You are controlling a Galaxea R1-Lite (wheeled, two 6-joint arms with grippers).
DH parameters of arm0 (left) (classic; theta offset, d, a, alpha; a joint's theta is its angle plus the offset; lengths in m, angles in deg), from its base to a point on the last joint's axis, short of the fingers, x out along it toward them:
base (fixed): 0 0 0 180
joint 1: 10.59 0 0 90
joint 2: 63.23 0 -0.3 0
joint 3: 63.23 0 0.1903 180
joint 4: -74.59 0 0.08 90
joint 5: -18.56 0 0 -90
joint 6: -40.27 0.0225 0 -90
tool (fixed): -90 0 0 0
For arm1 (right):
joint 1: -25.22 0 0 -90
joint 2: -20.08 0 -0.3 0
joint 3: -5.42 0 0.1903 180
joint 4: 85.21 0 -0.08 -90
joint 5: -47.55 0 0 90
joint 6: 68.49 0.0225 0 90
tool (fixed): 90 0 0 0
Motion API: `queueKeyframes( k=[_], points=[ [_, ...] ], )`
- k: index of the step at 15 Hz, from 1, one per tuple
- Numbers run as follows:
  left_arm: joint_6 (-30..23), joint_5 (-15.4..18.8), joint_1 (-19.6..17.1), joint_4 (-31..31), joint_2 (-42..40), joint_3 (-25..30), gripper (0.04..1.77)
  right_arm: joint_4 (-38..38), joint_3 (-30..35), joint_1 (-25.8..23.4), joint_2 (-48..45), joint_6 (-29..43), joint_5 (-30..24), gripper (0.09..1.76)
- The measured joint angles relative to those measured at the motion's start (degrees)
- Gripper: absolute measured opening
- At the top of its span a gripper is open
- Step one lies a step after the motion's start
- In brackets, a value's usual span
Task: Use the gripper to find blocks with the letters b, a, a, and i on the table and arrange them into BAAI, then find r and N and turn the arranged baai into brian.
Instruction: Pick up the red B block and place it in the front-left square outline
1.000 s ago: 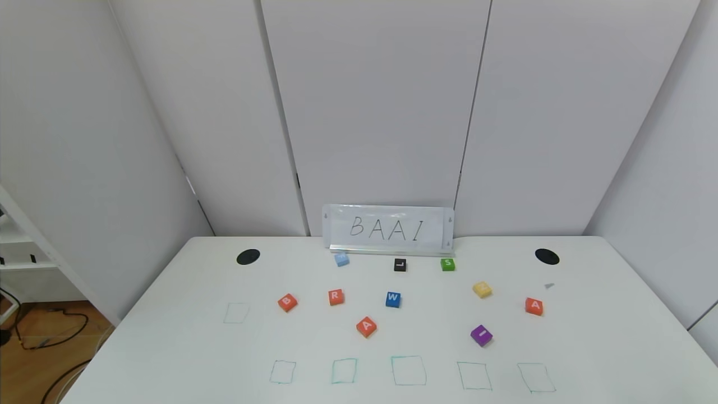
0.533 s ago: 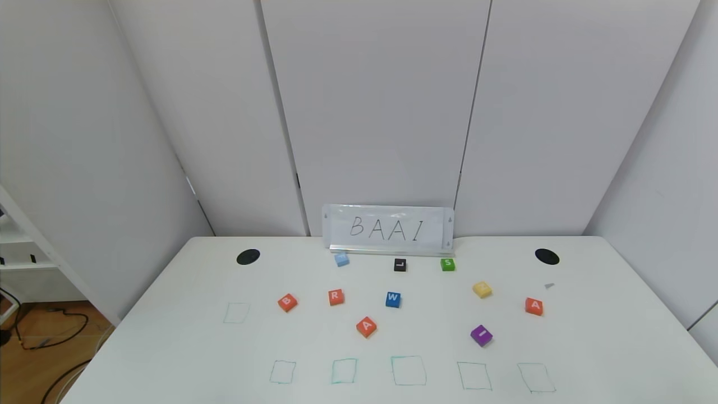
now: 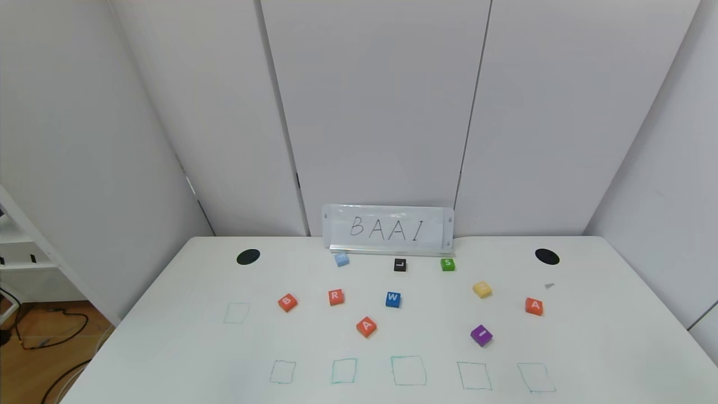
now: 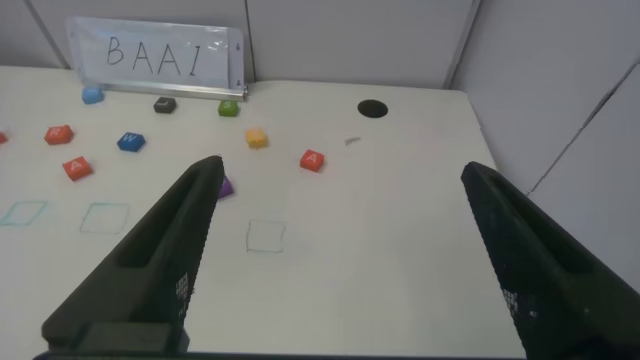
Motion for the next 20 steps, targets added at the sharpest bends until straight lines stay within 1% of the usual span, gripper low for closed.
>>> queueKeyframes(
  k=[3, 5, 12, 14, 16, 20],
  points=[
    [-0.4, -0.18, 1.16, 5.44, 9.0, -1.43, 1.72, 0.33, -4.95, 0.39, 10.53, 0.11, -0.35, 1.71],
    [-0.6, -0.57, 1.49, 6.68, 15.58, -3.85, 1.72, 0.33, -8.55, 0.57, 17.34, 0.07, -0.49, 1.71],
    [-1.15, -0.77, 1.28, 7.08, 34.99, -13.2, 1.72, -0.61, -20.77, 0.52, 35.67, -0.55, -0.33, 1.71],
    [-1.8, -0.9, 1.19, 6.46, 40.36, -16.75, 1.72, -0.99, -24.2, 0.52, 40.55, -2.67, 0.9, 1.71],
    [-2.4, -1.06, 1.16, 5.44, 45.04, -19.85, 1.72, -1.23, -27.0, 0.52, 45.09, -4.13, 1.52, 1.71],
    [-2.84, -1.65, 1.24, 5.34, 54.7, -24.36, 1.72, -1.26, -31.83, 0.44, 52.92, -4.43, 0.61, 1.71]
  ],
)
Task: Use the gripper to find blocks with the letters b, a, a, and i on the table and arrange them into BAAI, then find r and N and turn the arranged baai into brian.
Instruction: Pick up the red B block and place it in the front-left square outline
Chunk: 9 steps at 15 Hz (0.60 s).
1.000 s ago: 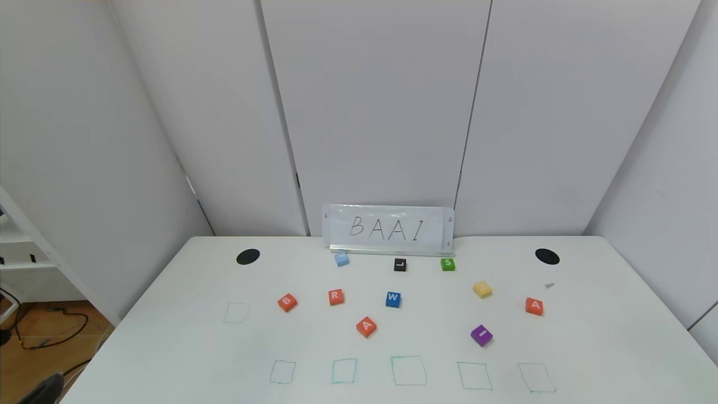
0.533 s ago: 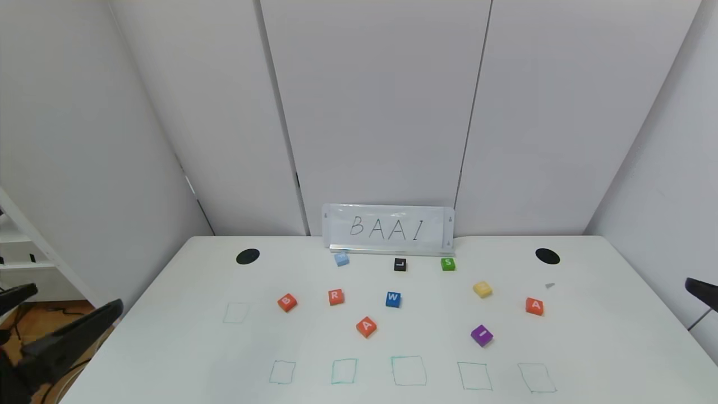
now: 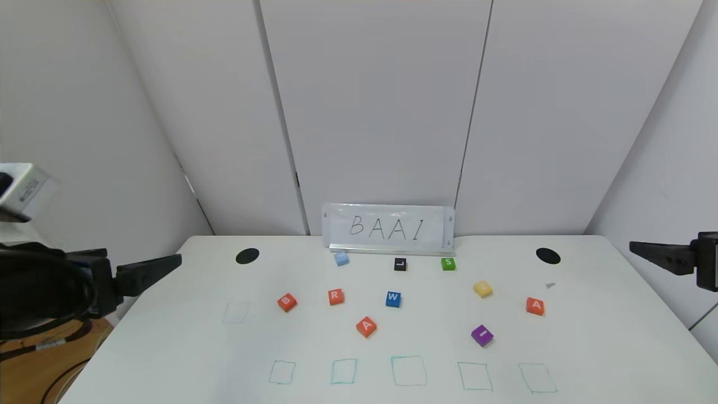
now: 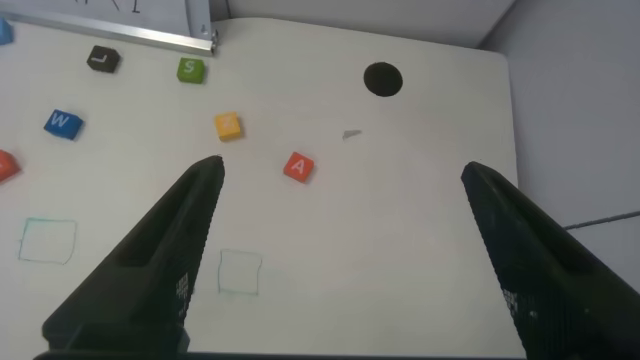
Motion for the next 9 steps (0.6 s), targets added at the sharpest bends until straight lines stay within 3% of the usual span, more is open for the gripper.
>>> queueKeyframes(
  k=[5, 9],
  points=[
    [-2.27, -0.95, 0.85, -0.94, 10.0, -4.8, 1.72, -0.22, -1.05, 2.45, 4.17, 0.38, 0.6, 1.71],
    [-2.72, -7.7, 3.12, -2.28, 15.15, -7.89, 1.72, -0.26, -1.35, 2.04, 4.5, 0.4, 0.57, 1.71]
  ],
)
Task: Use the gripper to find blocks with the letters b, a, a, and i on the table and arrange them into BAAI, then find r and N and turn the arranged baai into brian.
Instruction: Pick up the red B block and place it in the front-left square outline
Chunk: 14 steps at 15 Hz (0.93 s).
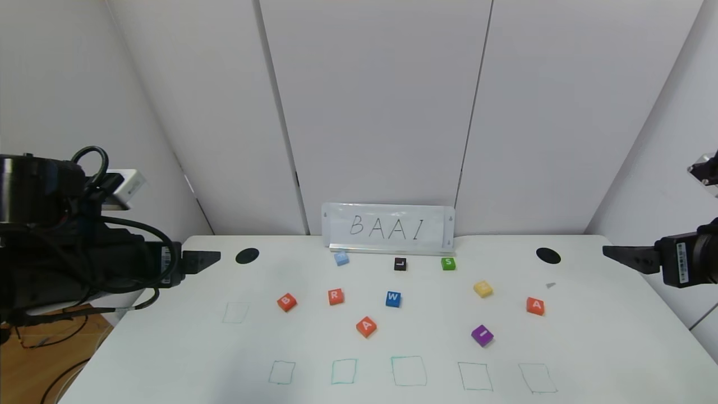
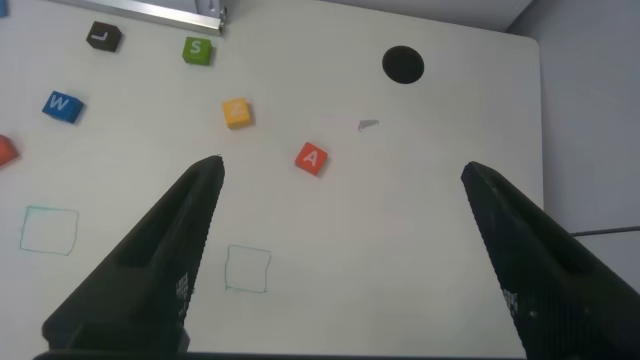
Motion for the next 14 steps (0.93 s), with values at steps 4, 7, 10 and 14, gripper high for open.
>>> queueKeyframes(
  k=[4, 7, 10, 14],
  points=[
    [-2.23, -0.76, 1.01, -10.25, 2.32, -4.39, 1.72, -0.73, 0.05, 0.3, -0.49, 0.04, 0.0, 1.71],
    [-12.82, -0.76, 2.36, -22.63, 5.68, -13.34, 1.72, -0.84, -0.09, 0.1, -0.83, 0.0, 0.05, 1.71],
    [-24.17, -0.24, 4.0, -32.06, 11.25, -22.97, 1.72, -0.79, -0.17, -0.11, -1.07, -0.07, 0.05, 1.71],
    [-30.37, 0.02, 4.77, -35.85, 18.83, -30.84, 1.72, -0.84, -0.41, -0.63, -1.4, -0.16, 0.0, 1.71]
  ],
)
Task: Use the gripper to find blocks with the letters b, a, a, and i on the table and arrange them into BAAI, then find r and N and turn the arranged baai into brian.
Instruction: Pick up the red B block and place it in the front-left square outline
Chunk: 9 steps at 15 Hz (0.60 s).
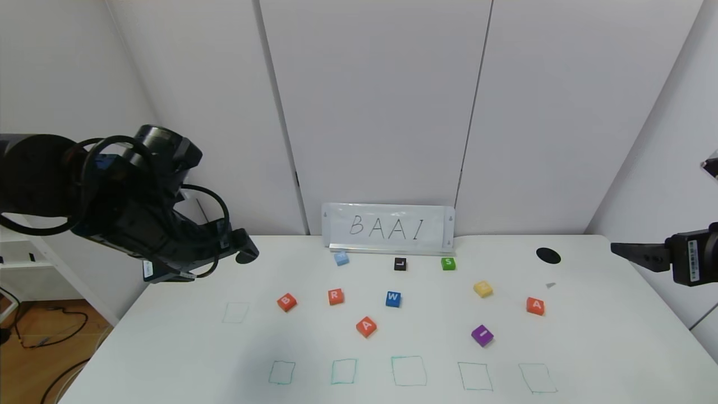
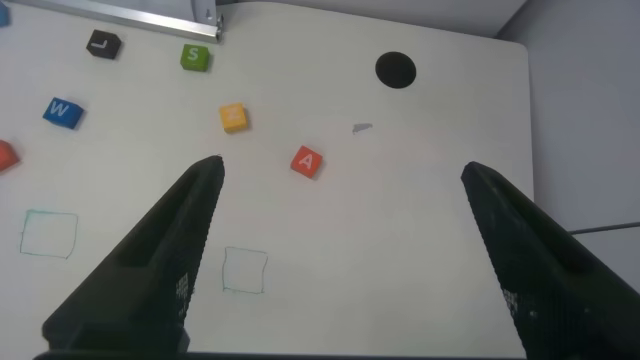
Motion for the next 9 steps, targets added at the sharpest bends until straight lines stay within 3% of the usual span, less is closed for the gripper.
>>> queueKeyframes(
  k=[5, 9],
  points=[
    [-9.44, 1.67, 0.63, -6.73, 9.69, -9.94, 1.72, 0.0, 0.13, 0.5, -0.04, -0.11, -0.02, 1.71],
    [-12.07, 4.17, 0.69, -10.42, 16.59, -16.32, 1.72, 0.07, 0.13, 0.39, -0.26, -0.11, -0.09, 1.71]
  ],
)
